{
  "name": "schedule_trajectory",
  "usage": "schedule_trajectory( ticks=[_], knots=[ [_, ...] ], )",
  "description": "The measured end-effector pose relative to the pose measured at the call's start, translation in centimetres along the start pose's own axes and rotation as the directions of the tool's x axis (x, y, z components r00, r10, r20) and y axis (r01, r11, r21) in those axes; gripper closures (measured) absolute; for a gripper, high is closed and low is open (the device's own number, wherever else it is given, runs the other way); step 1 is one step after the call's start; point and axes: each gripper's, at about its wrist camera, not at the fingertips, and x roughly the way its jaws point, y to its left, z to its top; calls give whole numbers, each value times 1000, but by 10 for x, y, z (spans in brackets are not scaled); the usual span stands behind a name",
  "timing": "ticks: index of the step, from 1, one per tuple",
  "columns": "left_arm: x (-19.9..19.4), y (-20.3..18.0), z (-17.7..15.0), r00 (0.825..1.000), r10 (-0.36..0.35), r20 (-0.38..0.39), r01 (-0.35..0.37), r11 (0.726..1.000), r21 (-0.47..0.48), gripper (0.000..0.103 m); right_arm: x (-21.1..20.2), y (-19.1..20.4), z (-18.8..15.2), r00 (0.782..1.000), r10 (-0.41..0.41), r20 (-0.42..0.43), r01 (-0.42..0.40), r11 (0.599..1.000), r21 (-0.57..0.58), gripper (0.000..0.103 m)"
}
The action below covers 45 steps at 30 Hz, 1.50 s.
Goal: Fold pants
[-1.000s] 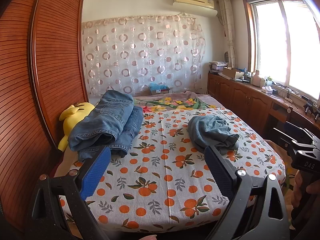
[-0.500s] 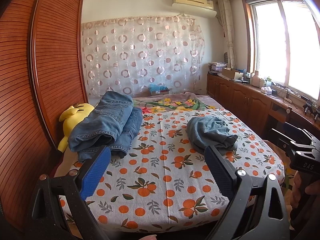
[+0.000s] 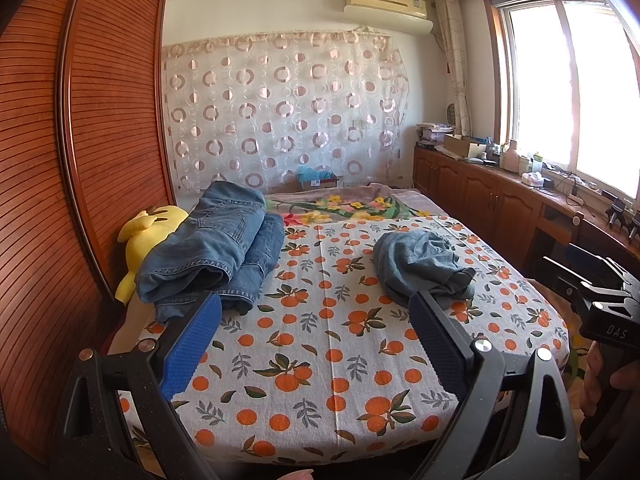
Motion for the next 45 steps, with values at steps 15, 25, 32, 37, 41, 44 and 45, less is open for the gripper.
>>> schedule_trajectory(
  ticks=[15,25,32,37,41,44,45],
  knots=[
    [19,-4,-4,998,0,-69,3,1000,30,8,12,-16,-5,999,-6,-37,6,1000,-3,1],
    [72,-1,-25,986,-69,-153,76,996,41,8,42,-33,5,994,-8,-106,2,999,-55,25],
    [101,-8,-27,977,-97,-189,110,992,58,8,80,-45,14,973,29,-228,-46,996,-72,45],
    [115,-9,-28,973,-97,-210,113,992,64,8,99,-53,25,954,53,-296,-76,995,-65,53],
    [122,-8,-27,970,-104,-222,118,992,51,8,111,-55,33,936,79,-343,-101,994,-46,56],
    [125,-8,-27,968,-104,-228,119,991,54,8,120,-56,36,921,96,-377,-117,993,-34,60],
    [126,-9,-27,968,-103,-231,119,991,55,8,125,-57,35,915,101,-391,-123,992,-31,60]
  ],
)
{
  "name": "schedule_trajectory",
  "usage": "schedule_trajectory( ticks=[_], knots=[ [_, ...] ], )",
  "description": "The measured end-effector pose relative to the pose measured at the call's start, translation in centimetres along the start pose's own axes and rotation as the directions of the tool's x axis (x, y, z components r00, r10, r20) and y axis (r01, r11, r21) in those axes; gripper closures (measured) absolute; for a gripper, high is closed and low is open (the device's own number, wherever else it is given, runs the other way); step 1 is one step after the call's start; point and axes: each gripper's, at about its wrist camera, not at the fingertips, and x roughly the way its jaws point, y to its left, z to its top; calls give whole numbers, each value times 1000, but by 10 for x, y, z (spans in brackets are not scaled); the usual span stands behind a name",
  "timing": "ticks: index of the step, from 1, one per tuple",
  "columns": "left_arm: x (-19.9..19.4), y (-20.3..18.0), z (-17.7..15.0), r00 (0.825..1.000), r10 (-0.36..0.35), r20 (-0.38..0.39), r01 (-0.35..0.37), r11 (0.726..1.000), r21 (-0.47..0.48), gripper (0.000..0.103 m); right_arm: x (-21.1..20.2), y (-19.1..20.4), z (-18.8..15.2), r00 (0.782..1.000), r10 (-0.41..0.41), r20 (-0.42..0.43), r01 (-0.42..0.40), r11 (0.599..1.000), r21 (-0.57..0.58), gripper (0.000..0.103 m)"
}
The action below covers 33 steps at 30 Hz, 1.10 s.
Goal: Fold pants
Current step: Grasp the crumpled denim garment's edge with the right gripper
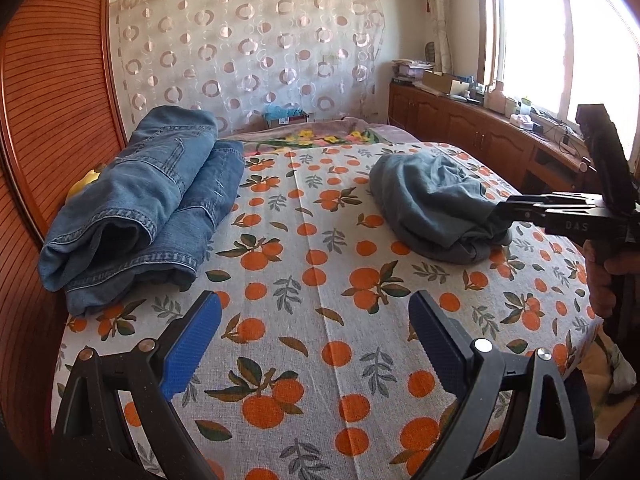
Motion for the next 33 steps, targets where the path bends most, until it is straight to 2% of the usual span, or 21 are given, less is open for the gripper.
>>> schedule_trajectory(
  ticks=[3,5,7,8,14,21,27,33],
  knots=[
    [1,0,1,1000,-6,-5,6,1000,-1,8,7,-6,1,999,16,-43,-15,1000,5,71],
    [2,-1,1,1000,-8,-8,8,1000,-1,8,2,-7,1,999,21,-46,-21,1000,0,87],
    [2,-1,1,1000,-12,-13,12,1000,-2,8,-5,-8,1,998,31,-46,-32,999,-9,97],
    [3,-2,1,1000,-14,-15,14,1000,-1,8,-8,-7,1,998,36,-42,-36,999,-15,99],
    [6,-8,4,999,-34,-22,34,999,7,8,-29,-8,0,997,76,20,-76,997,-23,99],
    [13,-30,13,996,-86,-31,87,995,55,8,-87,-17,-15,989,91,117,-92,996,4,100],
    [24,-55,21,989,-137,-53,142,984,109,8,-103,-41,-39,993,34,115,-42,997,67,99],
    [50,-90,27,973,-204,-110,222,957,189,16,-116,-54,-49,992,6,129,-19,995,103,99]
  ],
)
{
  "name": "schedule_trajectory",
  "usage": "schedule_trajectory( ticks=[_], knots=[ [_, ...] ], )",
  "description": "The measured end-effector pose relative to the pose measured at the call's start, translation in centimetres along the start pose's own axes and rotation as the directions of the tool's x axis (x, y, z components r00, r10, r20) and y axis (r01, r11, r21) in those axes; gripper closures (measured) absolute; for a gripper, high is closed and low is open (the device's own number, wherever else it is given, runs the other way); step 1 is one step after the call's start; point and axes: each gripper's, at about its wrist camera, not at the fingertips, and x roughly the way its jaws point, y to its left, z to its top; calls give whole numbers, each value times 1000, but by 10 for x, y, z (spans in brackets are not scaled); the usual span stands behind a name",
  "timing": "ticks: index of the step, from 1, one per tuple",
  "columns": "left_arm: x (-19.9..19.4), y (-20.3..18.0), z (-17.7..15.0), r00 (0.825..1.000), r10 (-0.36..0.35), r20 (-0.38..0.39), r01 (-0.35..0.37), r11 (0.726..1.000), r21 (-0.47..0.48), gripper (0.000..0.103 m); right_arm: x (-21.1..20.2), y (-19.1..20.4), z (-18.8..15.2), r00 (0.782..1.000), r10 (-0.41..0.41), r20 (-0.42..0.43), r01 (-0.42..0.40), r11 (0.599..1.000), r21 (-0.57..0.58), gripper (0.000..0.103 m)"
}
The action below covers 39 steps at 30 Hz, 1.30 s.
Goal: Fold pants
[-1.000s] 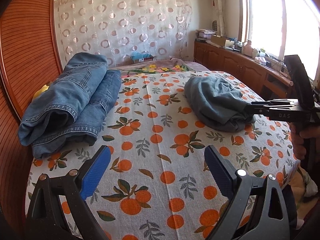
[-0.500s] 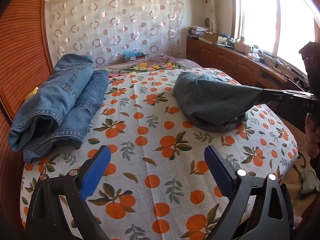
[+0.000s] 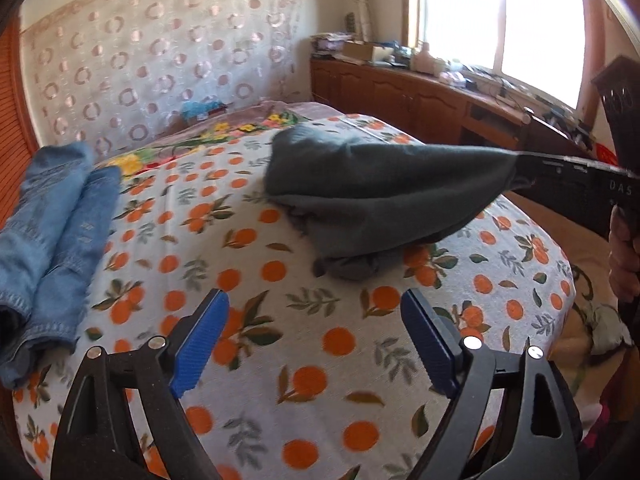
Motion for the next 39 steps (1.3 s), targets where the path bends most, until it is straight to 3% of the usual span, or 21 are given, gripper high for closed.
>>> schedule_trajectory(
  ticks=[5,8,11,13,15,18,27,35,39],
  knots=[
    [29,-9,14,999,-24,-48,26,998,53,32,-1,3,6,1000,-5,8,5,1000,0,99],
    [43,-5,23,997,-25,-66,28,999,45,48,0,2,10,1000,-2,18,2,1000,0,99],
    [53,-2,30,995,-56,-79,59,998,31,66,1,2,11,1000,1,24,-1,1000,-3,99],
    [58,1,34,991,-100,-88,100,995,1,85,2,3,13,1000,1,28,0,1000,-8,99],
    [54,4,38,989,-127,-78,126,992,-23,94,1,3,15,999,2,34,-2,1000,-12,99],
    [28,9,46,992,-125,-24,124,992,-22,99,-2,5,22,999,1,50,0,1000,-23,99],
    [-62,32,76,991,-47,122,45,999,15,100,-34,39,58,987,52,152,-36,994,-106,99],
    [-159,56,97,961,26,277,-34,999,26,100,-66,68,78,968,131,216,-86,974,-208,99],
    [-188,63,103,944,62,325,-77,996,34,100,-77,77,81,956,180,231,-120,960,-252,99]
  ],
)
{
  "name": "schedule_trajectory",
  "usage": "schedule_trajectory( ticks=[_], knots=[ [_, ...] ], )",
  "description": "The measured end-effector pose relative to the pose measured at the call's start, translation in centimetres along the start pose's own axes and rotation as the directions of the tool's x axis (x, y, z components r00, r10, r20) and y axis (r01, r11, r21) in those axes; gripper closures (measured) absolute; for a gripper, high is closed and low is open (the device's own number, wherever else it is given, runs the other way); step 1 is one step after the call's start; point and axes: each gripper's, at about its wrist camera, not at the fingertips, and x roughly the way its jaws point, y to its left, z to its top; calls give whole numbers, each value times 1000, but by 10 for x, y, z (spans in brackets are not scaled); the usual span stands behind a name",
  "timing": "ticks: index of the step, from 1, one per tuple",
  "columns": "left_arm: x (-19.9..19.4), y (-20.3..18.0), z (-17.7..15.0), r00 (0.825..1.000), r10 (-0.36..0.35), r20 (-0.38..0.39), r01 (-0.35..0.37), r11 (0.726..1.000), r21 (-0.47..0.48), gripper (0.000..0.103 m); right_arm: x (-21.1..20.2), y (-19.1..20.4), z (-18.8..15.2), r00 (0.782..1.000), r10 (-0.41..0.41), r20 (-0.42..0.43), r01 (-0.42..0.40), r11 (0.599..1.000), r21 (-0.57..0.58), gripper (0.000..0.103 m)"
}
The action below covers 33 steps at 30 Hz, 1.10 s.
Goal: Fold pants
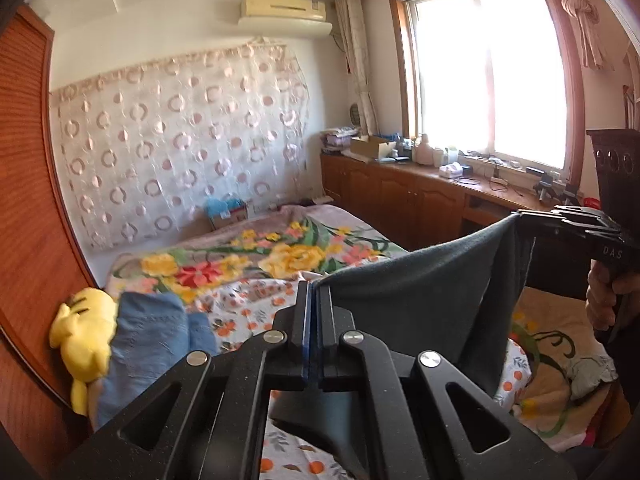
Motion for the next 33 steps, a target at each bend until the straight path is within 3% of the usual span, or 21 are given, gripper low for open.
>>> schedule_trajectory(
  ticks=[3,6,11,15,21,24,33],
  knots=[
    [6,11,-1,1000,21,-20,-21,1000,-5,100,9,-5,-7,1000,4,-14,-4,1000,-5,99],
    [32,19,-22,996,26,-84,-27,1000,-15,100,32,-24,-24,997,26,-71,-23,999,37,99],
    [91,29,-78,973,46,-227,-58,997,-46,100,85,-57,-64,979,12,-206,14,992,123,89],
    [116,36,-112,954,34,-297,-67,992,-104,96,105,-82,-94,967,-4,-256,48,985,165,88],
    [105,16,-122,954,3,-300,-40,993,-115,73,126,-94,-132,949,-13,-314,78,978,195,84],
    [101,7,-127,956,-13,-293,-22,993,-116,54,134,-98,-149,943,-13,-333,85,975,203,82],
    [92,-43,-144,954,-88,-288,53,990,-128,52,166,-85,-169,915,-94,-392,166,974,153,77]
  ],
)
